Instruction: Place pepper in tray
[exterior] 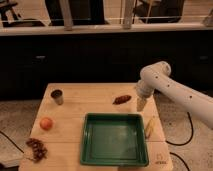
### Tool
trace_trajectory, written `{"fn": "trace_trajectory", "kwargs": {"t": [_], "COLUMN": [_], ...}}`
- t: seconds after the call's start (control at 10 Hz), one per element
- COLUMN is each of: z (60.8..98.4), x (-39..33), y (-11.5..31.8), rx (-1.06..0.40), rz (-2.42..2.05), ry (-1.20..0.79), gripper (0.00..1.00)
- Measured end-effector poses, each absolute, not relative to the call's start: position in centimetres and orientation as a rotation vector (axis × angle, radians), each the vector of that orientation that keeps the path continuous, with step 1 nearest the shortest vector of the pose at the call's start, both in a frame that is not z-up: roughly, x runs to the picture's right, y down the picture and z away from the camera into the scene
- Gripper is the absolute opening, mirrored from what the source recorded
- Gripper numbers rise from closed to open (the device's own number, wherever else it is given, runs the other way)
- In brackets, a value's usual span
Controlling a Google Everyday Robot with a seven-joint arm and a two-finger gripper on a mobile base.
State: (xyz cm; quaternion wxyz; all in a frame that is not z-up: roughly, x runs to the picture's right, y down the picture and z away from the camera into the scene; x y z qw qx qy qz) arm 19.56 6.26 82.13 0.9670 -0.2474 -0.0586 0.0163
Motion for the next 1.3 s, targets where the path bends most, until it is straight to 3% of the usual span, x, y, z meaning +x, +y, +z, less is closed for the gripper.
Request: {"fn": "trace_trajectory", "kwargs": {"t": [1.3], "z": [85.5], "x": [17.4], "y": [5.8], "rx": [-0.506], "rz": [0.047], "ry": [-0.169], "gripper": [0.80]}}
